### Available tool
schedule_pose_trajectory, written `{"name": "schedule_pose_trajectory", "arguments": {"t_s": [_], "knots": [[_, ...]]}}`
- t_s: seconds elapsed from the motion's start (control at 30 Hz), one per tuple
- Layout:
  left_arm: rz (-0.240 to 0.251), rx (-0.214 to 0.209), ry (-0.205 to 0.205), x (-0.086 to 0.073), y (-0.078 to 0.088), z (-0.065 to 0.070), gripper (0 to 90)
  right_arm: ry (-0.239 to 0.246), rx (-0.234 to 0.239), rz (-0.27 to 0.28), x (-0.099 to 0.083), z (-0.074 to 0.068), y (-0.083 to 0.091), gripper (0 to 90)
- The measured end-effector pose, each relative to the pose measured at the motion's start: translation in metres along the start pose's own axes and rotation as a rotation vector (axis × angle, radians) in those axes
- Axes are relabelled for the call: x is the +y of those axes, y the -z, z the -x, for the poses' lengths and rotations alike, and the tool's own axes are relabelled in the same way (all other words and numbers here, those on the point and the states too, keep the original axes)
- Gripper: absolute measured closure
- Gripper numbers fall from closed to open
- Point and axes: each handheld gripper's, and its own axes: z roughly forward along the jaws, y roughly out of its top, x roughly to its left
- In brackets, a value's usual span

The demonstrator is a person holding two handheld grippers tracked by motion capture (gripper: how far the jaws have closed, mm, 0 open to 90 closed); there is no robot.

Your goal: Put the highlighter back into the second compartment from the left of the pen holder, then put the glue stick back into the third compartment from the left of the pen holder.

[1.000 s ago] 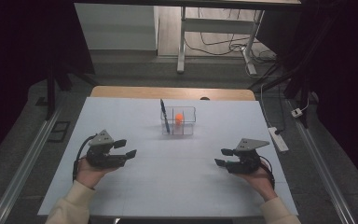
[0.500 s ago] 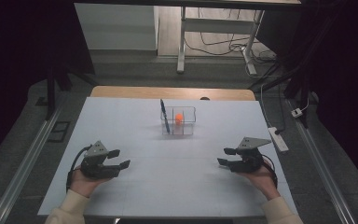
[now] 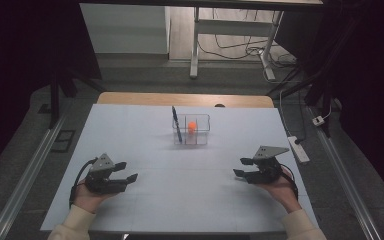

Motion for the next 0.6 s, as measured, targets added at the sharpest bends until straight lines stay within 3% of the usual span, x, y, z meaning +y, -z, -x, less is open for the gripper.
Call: {"name": "schedule_pose_trajectory", "arguments": {"t_s": [0.3,0.6], "knots": [[0.004,-0.016,0.000,0.000,-0.001,0.000,34.0,0.043,0.007,-0.059,0.009,0.000,0.003,44.6],[-0.008,-0.015,-0.006,0.000,-0.003,0.001,32.9,0.073,0.000,-0.158,0.017,0.003,0.000,44.1]]}}
